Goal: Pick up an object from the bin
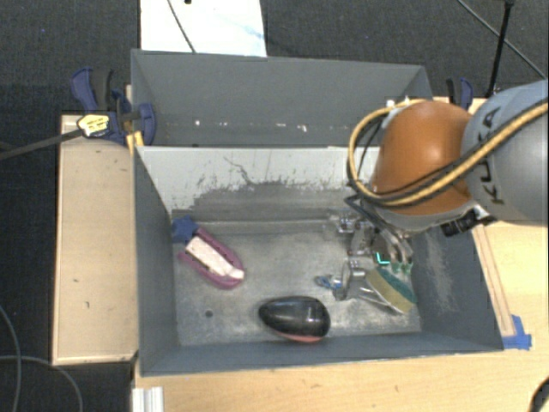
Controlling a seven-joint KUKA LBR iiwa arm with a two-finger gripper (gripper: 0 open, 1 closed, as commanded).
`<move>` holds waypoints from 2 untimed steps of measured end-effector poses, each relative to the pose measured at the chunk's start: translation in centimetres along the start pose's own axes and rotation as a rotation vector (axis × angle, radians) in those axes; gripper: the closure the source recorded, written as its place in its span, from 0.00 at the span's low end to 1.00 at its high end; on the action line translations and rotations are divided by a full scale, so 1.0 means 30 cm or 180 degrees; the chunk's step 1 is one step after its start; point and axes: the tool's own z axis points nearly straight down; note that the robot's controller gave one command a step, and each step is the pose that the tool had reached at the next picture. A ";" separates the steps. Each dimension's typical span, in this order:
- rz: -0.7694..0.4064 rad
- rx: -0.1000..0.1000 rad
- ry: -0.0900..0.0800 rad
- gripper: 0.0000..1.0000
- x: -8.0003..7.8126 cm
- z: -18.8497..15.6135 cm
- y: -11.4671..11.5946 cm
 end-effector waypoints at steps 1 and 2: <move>0.0200 0.0011 0.0004 0.00 0.086 0.242 -0.261; 0.0165 0.0001 -0.0015 0.00 0.024 0.353 -0.282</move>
Offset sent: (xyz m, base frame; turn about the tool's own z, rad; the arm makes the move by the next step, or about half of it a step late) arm -0.0226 -0.0732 -0.0685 0.0543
